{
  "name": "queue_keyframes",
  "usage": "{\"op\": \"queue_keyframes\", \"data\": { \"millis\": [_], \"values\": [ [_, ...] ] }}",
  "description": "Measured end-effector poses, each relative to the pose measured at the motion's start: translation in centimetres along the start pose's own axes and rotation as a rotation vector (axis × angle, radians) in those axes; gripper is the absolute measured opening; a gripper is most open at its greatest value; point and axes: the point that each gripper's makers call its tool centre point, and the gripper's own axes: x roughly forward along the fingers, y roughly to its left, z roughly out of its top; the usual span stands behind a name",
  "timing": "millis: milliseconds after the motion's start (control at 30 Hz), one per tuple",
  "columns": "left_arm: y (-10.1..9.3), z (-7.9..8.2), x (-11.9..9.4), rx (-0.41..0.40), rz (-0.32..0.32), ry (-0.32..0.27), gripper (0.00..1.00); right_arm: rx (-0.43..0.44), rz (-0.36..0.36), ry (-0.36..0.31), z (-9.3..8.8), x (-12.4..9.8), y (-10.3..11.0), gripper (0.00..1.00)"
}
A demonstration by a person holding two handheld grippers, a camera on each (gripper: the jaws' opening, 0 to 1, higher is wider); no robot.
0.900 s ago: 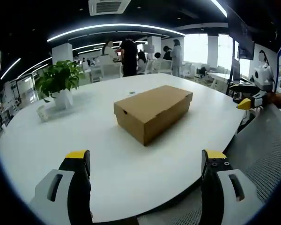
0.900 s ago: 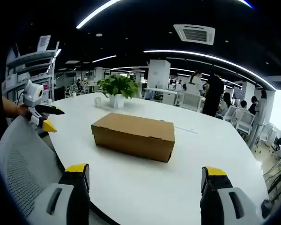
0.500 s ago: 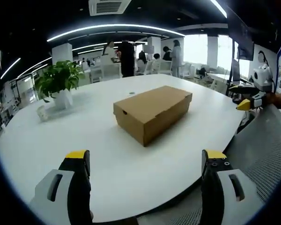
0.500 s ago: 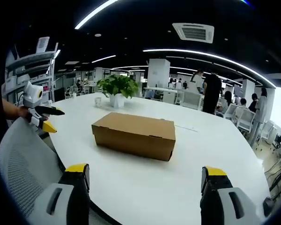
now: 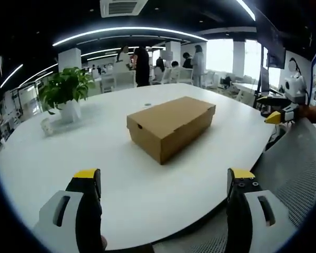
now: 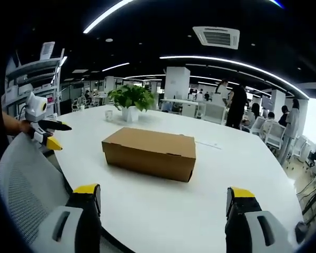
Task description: Operate the shoe box by opening the lid, removing the specified soft item, and placing it in the target area until the item is outside and the box remains undamaged.
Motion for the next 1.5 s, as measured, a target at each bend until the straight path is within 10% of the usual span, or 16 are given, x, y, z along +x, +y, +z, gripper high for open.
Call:
{"op": "queue_keyframes", "data": {
  "millis": [1500],
  "values": [
    [0.7, 0.2, 0.2, -0.018, 0.009, 0.029, 0.99, 0.019, -0.011, 0.019, 0.9, -0.1, -0.6, 0.98]
  ]
}}
